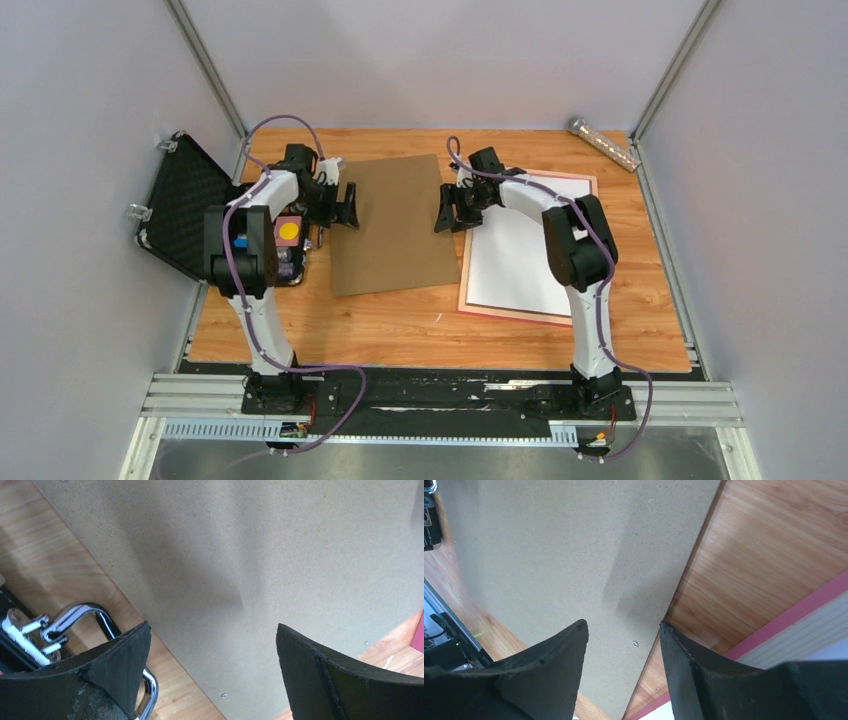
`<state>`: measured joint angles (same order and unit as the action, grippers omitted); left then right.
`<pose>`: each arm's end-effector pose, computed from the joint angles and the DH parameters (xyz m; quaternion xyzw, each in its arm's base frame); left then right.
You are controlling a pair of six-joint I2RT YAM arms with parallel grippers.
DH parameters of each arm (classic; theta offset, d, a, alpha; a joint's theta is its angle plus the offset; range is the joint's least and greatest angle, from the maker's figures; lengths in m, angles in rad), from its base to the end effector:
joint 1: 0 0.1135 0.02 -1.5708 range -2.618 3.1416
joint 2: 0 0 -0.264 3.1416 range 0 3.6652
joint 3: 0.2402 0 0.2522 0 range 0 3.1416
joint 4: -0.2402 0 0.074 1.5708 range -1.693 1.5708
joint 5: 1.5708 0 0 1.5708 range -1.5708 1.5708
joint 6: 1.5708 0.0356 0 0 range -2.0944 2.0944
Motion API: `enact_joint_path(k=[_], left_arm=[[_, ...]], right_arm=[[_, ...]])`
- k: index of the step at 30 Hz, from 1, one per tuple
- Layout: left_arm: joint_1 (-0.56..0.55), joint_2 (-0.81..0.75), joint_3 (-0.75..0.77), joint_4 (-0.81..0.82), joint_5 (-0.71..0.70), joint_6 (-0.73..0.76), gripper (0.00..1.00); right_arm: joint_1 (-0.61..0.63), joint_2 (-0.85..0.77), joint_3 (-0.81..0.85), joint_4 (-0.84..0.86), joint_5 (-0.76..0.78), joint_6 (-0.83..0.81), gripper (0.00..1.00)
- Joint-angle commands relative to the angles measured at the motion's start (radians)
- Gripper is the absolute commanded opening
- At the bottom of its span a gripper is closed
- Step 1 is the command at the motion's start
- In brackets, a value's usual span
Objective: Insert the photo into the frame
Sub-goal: Turn over the photo frame item at the center of the board.
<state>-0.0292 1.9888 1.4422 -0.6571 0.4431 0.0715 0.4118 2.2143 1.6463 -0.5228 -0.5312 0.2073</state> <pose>0.4051 -0.0271 0.1796 0.0883 0.9559 -0.2122 0.1826 0.4194 0.2029 0.1506 -0.1577 0.9260 0.3127 0.1408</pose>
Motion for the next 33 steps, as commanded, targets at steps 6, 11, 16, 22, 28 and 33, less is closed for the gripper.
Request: enact_joint_path(k=[6,11,16,22,28,33], left_arm=[[-0.044,-0.158,0.005,-0.038,0.248,-0.035,0.98],[-0.044,-0.188,0.023,-0.045,0.282,-0.043,0.99],[-0.044,-0.217,0.043,-0.04,0.334,-0.063,0.99],[-0.044,-0.259,0.043,0.01,0.387,-0.12,0.99],[-0.044,-0.283,0.041,0.051,0.406,-0.148,1.0],[-0.044,-0.279,0.045,0.08,0.445,-0.18,1.0]], right_arm=[[0.03,0.058,-0.056,0.017,-0.054,-0.014,0.58],[0.032,0.061,-0.063,0.03,-0.11,-0.013,0.59],[0.034,0.069,-0.071,0.042,-0.17,-0.01,0.59],[0.035,0.082,-0.091,0.07,-0.251,-0.002,0.58],[0.035,0.1,-0.117,0.093,-0.301,-0.015,0.58],[0.035,0.116,-0.131,0.11,-0.334,-0.026,0.58]])
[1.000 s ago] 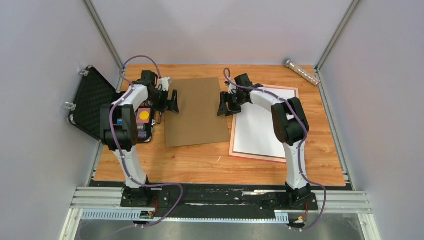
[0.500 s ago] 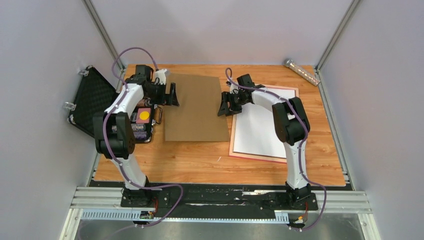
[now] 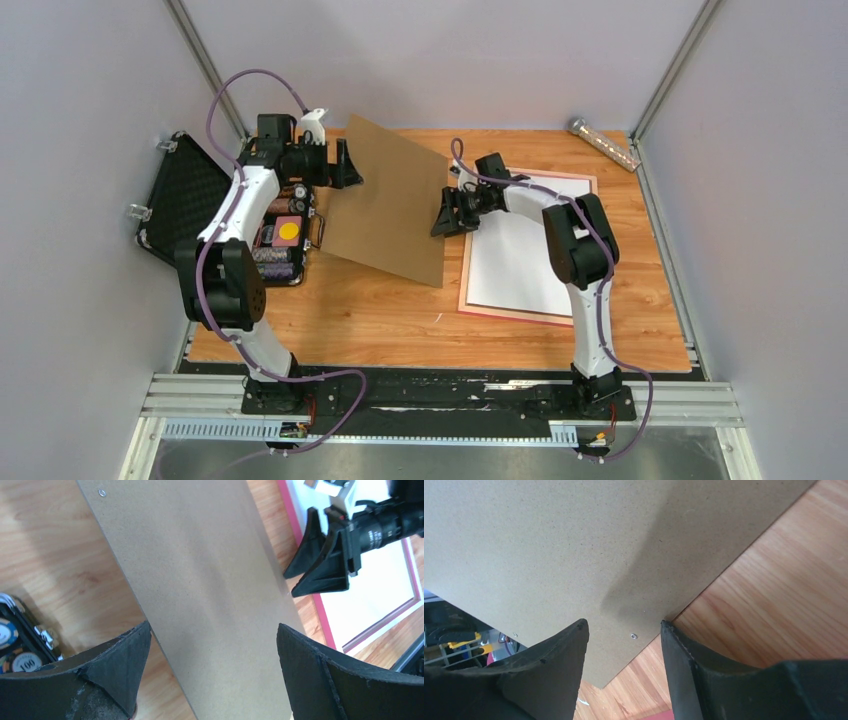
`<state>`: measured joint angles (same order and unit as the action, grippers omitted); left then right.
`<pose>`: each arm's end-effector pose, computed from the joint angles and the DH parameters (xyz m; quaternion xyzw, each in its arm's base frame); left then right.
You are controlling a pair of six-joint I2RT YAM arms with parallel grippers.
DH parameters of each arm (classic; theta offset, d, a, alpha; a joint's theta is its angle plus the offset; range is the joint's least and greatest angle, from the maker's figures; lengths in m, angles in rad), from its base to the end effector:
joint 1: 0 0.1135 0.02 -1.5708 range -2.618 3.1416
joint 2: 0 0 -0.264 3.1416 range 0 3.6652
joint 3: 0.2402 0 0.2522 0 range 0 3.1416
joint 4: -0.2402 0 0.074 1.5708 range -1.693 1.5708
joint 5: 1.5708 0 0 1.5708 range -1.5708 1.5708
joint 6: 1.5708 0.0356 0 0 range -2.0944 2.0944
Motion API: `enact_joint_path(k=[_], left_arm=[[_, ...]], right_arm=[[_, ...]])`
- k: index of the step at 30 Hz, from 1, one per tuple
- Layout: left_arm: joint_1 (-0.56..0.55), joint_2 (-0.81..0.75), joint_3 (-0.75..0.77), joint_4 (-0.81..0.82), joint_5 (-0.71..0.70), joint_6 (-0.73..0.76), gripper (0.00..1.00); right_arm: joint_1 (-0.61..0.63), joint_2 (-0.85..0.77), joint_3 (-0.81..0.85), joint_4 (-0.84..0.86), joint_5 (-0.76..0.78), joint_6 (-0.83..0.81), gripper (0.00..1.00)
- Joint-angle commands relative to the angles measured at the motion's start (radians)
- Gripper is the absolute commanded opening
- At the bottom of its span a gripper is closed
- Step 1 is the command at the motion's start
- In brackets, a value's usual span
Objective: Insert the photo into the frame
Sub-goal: Turn over the photo frame item at the center of the board.
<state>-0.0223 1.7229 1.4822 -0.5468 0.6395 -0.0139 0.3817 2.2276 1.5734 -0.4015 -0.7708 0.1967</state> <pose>0.3840 -0.0298 0.3016 0.1237 0.8769 -0.2970 0.3570 0.4187 0.1948 0.1345 -0.1781 0.8834 0.4157 0.1226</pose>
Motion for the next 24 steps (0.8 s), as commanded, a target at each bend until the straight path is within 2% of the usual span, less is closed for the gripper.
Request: enact_joint_path(k=[1,12,24], left_arm=[[-0.051,-0.009,0.004,-0.022,0.254,-0.1,1.0],[-0.052,-0.034,-0.041,0.046,0.35,-0.17,1.0],[-0.062,-0.119,-0.12,0.027,0.332,-0.225,1.0]], right_arm=[[0.065,0.105,-0.059,-0.01,-0.101,-0.018,0.58],[0.055,0.148,-0.064,0.003,-0.217,-0.054,0.57],[0.03,0.142,-0.09,0.028,-0.277,-0.077,0.55]])
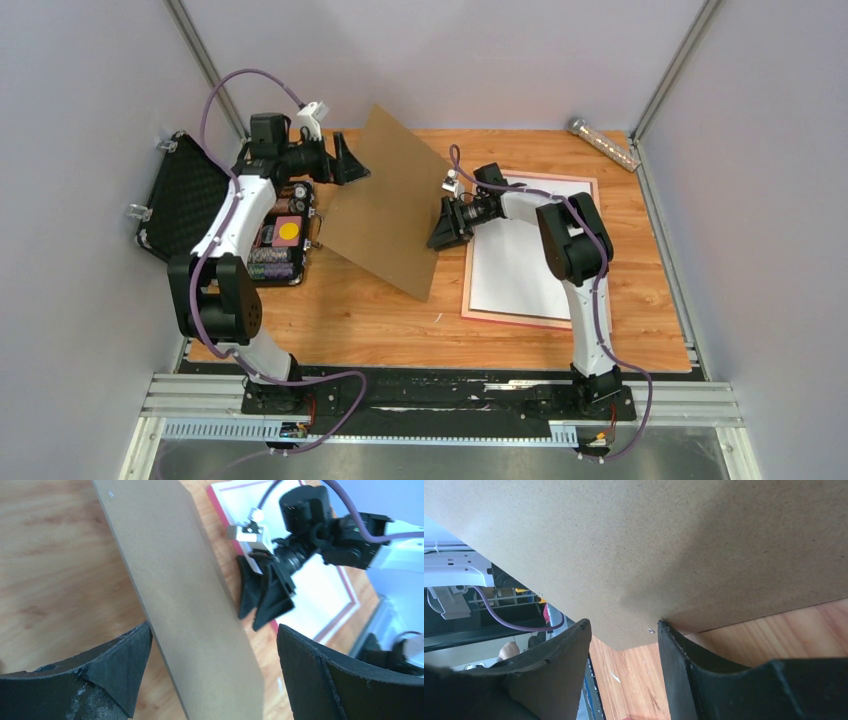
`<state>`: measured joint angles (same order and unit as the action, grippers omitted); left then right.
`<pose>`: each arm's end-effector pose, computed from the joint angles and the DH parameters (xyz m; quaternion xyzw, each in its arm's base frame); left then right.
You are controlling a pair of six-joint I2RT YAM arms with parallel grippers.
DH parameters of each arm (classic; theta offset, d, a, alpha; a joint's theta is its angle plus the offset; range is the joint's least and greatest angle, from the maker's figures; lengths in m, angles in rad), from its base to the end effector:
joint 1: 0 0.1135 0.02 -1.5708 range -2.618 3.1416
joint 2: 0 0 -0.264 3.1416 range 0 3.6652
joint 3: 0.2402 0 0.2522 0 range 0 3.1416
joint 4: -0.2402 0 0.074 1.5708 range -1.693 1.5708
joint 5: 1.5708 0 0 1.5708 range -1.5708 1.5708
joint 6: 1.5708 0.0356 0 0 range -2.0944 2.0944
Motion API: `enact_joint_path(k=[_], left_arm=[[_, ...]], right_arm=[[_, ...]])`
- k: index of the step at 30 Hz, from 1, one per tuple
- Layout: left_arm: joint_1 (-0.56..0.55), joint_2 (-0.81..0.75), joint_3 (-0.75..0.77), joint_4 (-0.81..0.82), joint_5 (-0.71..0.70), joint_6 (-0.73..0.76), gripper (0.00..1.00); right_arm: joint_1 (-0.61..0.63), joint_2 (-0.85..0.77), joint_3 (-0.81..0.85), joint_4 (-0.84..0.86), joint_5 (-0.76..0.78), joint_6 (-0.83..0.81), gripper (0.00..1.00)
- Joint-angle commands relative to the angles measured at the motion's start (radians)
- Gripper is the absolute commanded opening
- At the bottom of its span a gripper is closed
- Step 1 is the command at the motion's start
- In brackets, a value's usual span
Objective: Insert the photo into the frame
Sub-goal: Turn over the photo frame item at the center of the board.
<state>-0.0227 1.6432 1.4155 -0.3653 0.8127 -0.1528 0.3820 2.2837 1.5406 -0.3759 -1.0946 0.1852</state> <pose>0.3723 -0.0343 0.3249 0.1325 0.8213 -0.3854 0.3992 0.4086 0.1983 0.1104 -0.1977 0.8168 0.5404 0.0417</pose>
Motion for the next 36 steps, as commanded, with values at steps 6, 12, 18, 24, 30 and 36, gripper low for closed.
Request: enact_joint_path(k=[6,12,18,24,30,36], left_arm=[[-0.071,-0.084,-0.096,-0.142,0.214,-0.115,1.0],[-0.083,-0.099,-0.074,-0.202,0.121,-0.093,0.99],[-0.097,-0.083,0.019,-0.293,-0.079,-0.038,0.92],[-0.098,-0.048,0.072,-0.346,-0.165,-0.025,0.67],[-0.109,-0.04,0.104,-0.382,-0.229,-0.002,0.4],[-0.117,-0.023,0.136,-0.408,-0.232,0.006,0.11]], right_arm=[[0.025,0.085,-0.055,0.003,0.034,-0.076,0.55],[0.025,0.076,-0.055,0.003,0.043,-0.087,0.55],[0.025,0.061,-0.053,-0.002,0.054,-0.093,0.55],[0.025,0.049,-0.053,-0.007,0.06,-0.096,0.54],[0.025,0.04,-0.048,-0.01,0.056,-0.09,0.55],[0.017,-0.015,-0.024,-0.022,0.035,-0.058,0.6]])
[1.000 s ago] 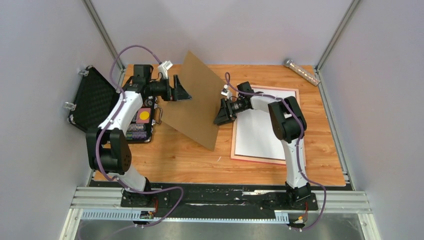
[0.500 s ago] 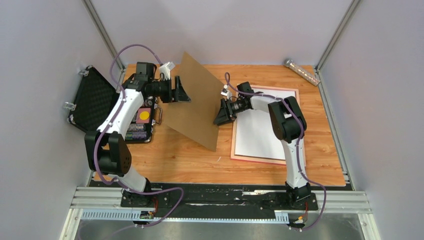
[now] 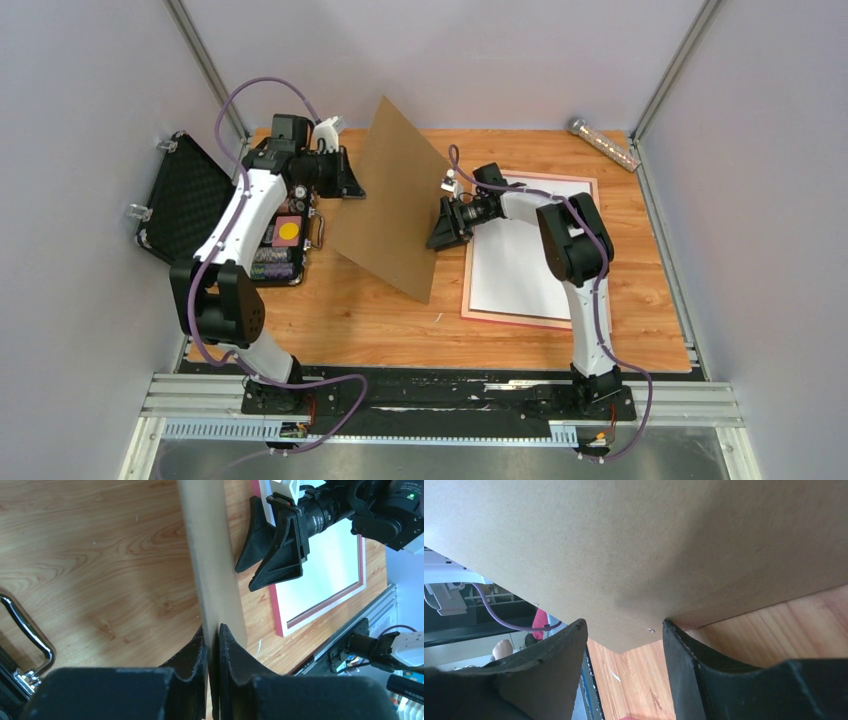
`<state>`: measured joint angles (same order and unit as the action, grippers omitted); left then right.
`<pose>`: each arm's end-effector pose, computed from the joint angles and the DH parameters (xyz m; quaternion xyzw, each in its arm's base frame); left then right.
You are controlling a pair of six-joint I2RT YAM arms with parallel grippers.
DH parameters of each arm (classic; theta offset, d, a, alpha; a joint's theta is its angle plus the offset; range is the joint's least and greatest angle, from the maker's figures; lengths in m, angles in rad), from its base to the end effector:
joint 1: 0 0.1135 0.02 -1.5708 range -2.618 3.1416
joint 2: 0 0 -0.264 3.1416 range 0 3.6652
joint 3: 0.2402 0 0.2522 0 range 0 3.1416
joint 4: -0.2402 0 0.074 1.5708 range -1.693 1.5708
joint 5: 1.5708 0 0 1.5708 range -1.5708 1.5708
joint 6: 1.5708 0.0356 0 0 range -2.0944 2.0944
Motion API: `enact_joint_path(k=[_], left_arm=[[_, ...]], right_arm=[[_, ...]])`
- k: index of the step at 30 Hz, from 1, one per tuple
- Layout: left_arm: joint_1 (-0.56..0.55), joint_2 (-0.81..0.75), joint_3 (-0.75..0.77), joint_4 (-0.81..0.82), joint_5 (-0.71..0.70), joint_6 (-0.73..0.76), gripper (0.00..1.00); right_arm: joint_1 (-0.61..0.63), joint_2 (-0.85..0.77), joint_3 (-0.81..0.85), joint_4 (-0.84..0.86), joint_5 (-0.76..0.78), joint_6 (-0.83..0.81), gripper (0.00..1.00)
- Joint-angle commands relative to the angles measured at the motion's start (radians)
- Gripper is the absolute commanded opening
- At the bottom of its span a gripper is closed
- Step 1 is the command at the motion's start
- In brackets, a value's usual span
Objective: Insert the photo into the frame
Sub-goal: Turn over the photo frame item at the center of the board.
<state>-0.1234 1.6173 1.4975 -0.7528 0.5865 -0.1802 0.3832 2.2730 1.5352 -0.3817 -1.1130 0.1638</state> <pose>0.3442 -0.0625 0.3281 0.0733 0.9020 -0.3180 0.2826 0.4066 0.1983 0.1139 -0.2081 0.8097 0.5470 0.0439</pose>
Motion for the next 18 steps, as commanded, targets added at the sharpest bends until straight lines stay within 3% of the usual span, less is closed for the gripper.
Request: enact_joint_path(k=[1,3,18], left_arm=[[-0.016,0.001,0.055,-0.021,-0.006,0.032,0.08],[-0.016,-0.005,0.061,-0.026,-0.017,0.036,0.0],[-0.018,-0.012,0.259,-0.3,-0.26,0.155,0.0]], right_arm=[[0.012,-0.02,-0.016,-0.018,0.054,-0.032,0.61],[0.001,-0.055,-0.009,-0.022,0.06,-0.02,0.62],[-0.082,-0.27,-0.004,-0.047,0.085,0.031,0.67]])
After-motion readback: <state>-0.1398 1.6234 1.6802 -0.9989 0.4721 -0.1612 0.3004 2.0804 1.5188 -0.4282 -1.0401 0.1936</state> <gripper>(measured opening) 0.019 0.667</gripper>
